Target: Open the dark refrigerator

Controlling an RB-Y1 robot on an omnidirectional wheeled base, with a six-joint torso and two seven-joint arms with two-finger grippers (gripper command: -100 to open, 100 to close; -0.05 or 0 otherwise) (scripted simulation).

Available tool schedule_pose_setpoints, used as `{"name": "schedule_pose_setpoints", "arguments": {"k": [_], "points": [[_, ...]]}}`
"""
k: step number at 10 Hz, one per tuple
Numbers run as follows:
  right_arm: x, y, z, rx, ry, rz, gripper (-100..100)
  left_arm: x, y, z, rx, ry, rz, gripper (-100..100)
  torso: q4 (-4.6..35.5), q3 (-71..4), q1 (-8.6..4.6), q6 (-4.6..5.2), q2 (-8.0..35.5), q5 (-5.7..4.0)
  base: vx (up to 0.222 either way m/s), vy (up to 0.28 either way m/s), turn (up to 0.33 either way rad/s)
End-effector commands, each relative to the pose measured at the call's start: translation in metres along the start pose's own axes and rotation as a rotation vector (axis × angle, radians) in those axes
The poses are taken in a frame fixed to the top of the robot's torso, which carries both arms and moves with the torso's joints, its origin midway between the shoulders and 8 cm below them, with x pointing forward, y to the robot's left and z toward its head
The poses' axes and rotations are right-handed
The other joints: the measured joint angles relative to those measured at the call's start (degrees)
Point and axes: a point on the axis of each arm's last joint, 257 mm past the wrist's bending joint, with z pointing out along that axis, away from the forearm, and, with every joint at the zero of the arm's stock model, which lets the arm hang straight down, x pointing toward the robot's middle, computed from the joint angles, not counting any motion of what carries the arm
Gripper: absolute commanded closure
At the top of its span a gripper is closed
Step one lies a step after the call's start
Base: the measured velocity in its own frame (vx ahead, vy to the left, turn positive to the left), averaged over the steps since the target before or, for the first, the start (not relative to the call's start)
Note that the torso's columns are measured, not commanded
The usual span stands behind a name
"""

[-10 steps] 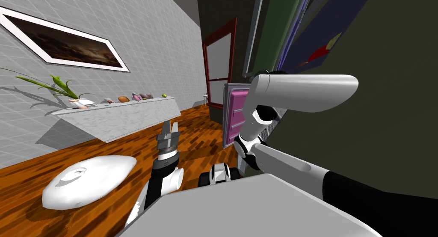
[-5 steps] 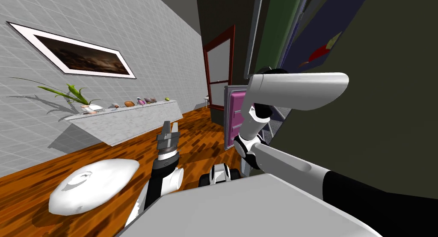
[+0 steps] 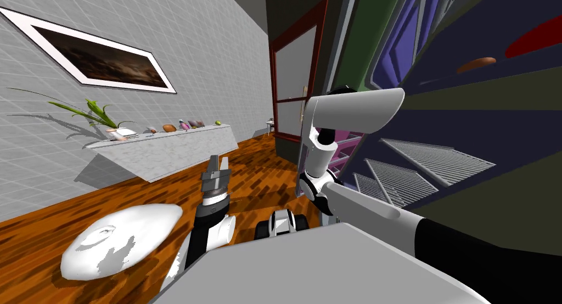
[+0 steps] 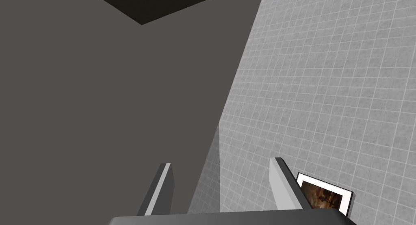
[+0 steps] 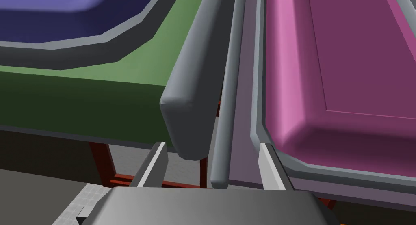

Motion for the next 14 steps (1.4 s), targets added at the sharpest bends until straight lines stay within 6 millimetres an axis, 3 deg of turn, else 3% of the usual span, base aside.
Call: {"name": "schedule_pose_setpoints", "arguments": {"k": [1,3,4,13,14], "points": [[0.008,0.008,0.008,-0.029,0.064,-0.022,100,0.000,0.000,0.000,0.000,0.000,0.000,0,0.03,0.04,0.15,-0.06,0.08,0.09,0.125,0.090,0.007],[0.009,-0.001,0.008,-0.005,0.079,-0.022,100,0.000,0.000,0.000,0.000,0.000,0.000,0,0.07,0.07,0.29,-0.14,0.12,0.19,0.091,0.046,0.030],[0.022,-0.003,0.014,-0.002,0.137,-0.021,100,0.000,0.000,0.000,0.000,0.000,0.000,0,0.07,0.08,0.31,-0.14,0.16,0.21,0.167,0.055,-0.007],[0.067,0.004,0.031,-0.025,0.350,-0.041,100,0.000,0.000,0.000,0.000,0.000,0.000,0,-0.20,-0.33,0.35,-0.21,-0.48,0.12,0.245,0.106,-0.013],[0.066,-0.006,0.029,0.003,0.336,-0.033,100,0.000,0.000,0.000,0.000,0.000,0.000,0,-0.13,-0.19,0.43,-0.23,-0.27,0.16,0.107,0.048,-0.015]]}}
